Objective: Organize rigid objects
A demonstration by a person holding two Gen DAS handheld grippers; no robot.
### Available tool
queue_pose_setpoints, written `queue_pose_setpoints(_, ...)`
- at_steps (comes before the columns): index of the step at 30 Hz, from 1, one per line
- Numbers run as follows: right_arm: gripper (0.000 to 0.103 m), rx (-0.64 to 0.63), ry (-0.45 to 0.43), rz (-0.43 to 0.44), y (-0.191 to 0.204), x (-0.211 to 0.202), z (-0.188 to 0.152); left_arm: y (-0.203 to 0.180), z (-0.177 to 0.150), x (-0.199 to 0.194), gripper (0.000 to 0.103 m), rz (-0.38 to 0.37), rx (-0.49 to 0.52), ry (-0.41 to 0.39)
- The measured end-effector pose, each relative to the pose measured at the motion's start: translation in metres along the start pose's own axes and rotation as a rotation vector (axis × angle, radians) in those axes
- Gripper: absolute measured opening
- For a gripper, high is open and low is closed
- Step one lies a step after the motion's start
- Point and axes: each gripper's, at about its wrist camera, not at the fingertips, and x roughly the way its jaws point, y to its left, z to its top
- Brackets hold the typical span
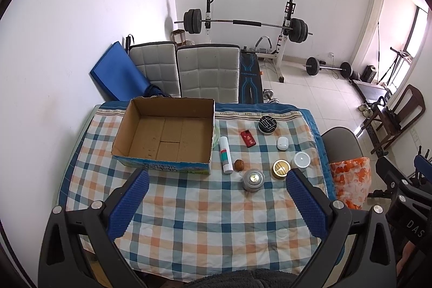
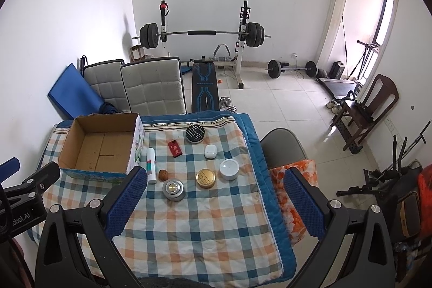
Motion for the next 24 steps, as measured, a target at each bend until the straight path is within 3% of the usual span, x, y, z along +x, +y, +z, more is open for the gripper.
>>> queue_pose_setpoints(24, 0.103, 0.0, -0.009, 0.0, -0.0033, -0.0039, -0.0017, 0.0053, -0.0049, -0.0067, 0.103, 0.009, -0.001, -0.02)
